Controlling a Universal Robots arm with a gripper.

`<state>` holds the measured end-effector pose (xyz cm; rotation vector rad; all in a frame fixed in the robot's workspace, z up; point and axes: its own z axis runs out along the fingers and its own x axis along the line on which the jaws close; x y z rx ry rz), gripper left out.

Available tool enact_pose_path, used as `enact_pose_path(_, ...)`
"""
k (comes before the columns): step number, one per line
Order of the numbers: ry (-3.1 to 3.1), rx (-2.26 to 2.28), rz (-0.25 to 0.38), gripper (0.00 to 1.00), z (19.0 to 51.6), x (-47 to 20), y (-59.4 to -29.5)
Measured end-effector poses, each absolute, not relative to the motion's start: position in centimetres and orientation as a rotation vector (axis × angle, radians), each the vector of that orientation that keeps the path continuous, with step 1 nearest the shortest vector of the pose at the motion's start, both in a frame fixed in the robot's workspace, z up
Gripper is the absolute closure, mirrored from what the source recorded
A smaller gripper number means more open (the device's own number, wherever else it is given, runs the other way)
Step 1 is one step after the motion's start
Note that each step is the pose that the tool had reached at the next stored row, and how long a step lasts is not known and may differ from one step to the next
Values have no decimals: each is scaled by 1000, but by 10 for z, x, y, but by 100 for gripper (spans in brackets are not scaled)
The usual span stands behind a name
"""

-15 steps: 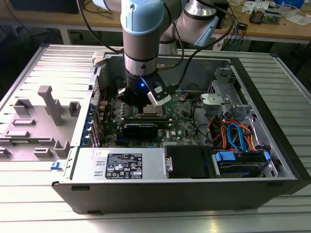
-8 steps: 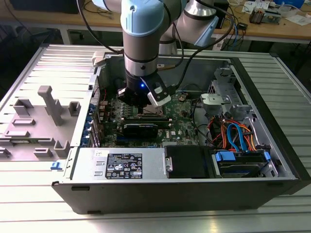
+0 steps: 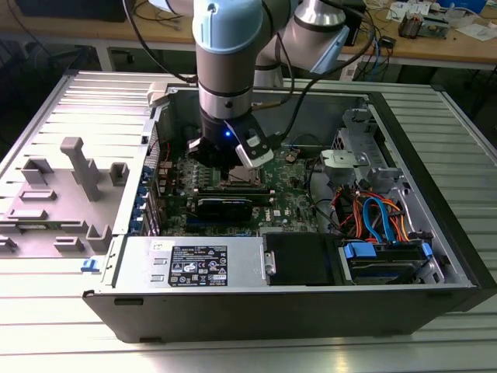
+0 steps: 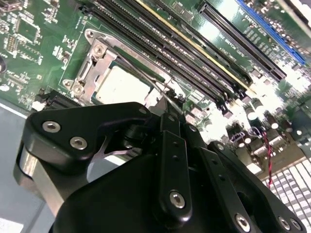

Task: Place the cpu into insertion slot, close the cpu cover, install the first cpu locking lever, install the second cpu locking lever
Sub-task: 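Install the second cpu locking lever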

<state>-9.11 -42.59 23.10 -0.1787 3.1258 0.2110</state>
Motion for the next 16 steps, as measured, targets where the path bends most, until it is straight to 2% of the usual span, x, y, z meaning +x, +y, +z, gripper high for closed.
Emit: enact_pose_path(16, 3130, -179, 195, 89, 253, -82, -425)
